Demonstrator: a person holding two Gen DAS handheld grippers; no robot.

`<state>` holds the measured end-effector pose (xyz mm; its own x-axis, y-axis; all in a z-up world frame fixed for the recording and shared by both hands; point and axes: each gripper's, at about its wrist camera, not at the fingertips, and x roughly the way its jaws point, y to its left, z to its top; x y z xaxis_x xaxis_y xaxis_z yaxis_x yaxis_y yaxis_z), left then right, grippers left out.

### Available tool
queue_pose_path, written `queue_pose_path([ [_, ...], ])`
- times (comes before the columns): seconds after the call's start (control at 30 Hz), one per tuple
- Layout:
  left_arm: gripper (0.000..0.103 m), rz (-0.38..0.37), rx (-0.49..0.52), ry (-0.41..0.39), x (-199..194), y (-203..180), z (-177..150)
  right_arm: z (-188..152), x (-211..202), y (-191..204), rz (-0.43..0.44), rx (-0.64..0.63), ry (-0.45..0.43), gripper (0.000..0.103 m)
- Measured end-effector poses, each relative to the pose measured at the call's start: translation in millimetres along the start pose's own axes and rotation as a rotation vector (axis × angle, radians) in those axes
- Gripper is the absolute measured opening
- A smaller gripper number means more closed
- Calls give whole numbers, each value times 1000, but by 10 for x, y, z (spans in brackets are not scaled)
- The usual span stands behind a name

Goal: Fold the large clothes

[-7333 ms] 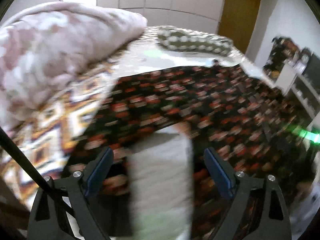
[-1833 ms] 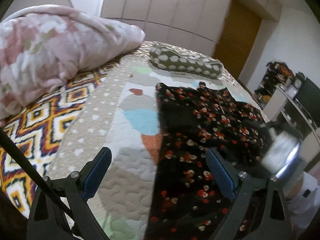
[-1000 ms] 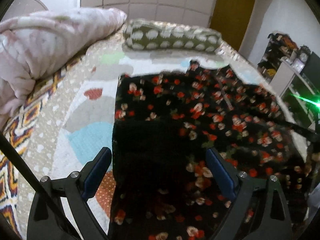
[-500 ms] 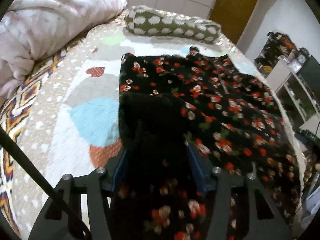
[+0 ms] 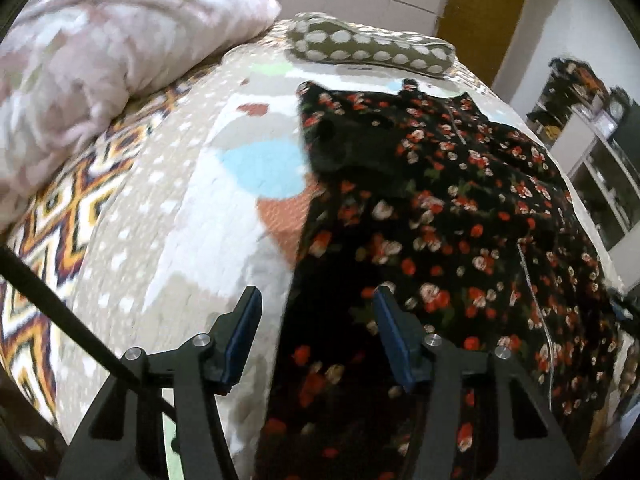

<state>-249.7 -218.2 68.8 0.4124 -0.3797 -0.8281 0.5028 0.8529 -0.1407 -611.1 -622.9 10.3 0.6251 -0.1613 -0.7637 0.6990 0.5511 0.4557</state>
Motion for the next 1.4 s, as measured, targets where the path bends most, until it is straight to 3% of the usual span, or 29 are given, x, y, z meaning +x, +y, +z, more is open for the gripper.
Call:
queue_pose_path([
  [0.23, 57, -97, -177, 54, -22, 557, -284, -340, -161, -99, 109, 37, 45, 64],
  [0.6, 56, -409, -243, 88, -215, 594, -821, -698, -307, -223, 275, 118, 59, 64],
  [0.83, 56, -464, -258, 107, -336, 498, -1144, -890, -373, -388, 413, 213, 87, 64],
  [1.03, 56, -450, -275, 117, -385, 472, -1389, -1115, -436, -443, 464, 217, 136, 62],
  [1.27, 59, -442, -252, 125, -370, 420, -1441, -1203, -501, -410, 447, 202, 131, 61],
  [1.4, 61, -456, -228, 149, -355, 359, -1497, -1244, -533, -352, 412, 172, 128, 50],
])
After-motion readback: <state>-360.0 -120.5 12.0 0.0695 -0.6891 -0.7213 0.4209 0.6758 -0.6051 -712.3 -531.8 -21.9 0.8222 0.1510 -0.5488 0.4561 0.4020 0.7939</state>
